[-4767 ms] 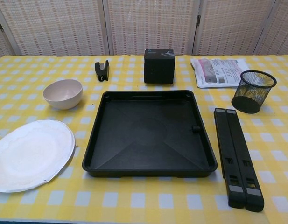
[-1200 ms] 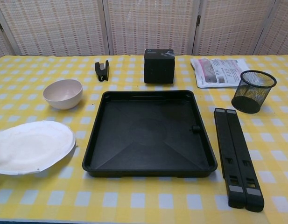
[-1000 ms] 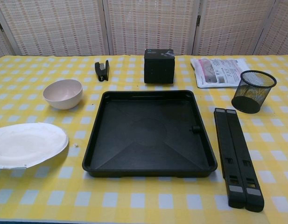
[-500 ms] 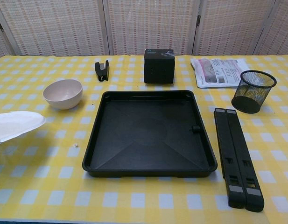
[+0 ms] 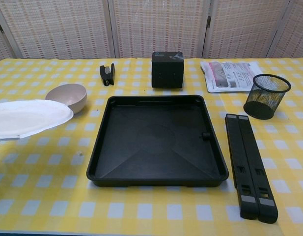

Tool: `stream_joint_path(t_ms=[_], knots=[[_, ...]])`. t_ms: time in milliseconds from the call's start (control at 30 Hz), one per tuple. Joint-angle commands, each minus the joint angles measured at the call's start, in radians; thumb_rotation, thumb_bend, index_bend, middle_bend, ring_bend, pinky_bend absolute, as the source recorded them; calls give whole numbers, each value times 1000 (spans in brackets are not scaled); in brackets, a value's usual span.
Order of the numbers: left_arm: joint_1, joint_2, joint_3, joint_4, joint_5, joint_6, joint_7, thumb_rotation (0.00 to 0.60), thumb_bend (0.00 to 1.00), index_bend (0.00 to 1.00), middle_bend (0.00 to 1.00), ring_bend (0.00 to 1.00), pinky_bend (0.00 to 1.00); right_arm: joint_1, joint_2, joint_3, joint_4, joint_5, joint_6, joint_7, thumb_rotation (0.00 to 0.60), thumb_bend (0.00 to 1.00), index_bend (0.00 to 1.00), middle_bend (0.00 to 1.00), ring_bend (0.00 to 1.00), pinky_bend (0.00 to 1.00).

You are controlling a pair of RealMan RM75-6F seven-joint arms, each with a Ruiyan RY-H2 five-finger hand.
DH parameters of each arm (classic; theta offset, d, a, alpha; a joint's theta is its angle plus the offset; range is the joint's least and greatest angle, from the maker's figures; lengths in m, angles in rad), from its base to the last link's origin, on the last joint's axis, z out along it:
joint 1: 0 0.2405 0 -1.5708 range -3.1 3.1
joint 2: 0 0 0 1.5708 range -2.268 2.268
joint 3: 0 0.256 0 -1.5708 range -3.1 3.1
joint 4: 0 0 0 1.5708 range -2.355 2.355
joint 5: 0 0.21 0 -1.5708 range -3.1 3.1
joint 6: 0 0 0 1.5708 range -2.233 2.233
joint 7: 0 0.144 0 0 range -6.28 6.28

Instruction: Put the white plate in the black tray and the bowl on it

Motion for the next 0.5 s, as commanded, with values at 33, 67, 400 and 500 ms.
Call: stream_joint_path(t_ms=[33,67,400,500], knots=[[-35,27,-4,-96,42,-41,85,600,392,650,1000,1000,1000,-3,5,-3,4,-8,7,10,600,428,0,0,0,0],[-43,30,-5,-119,54,-52,108,600,392,650,1000,1000,1000,-3,6,-4,5,-11,8,13,600,428,0,0,0,0],[-111,41,-36,-309,52,-202,168,600,393,650,1000,1000,1000,-15,14,-12,10,-35,36,29,600,428,0,0,0,0],[-134,30,-59,-322,34,-245,172,600,394,650,1000,1000,1000,-17,16,-10,11,-33,38,33,600,428,0,0,0,0]])
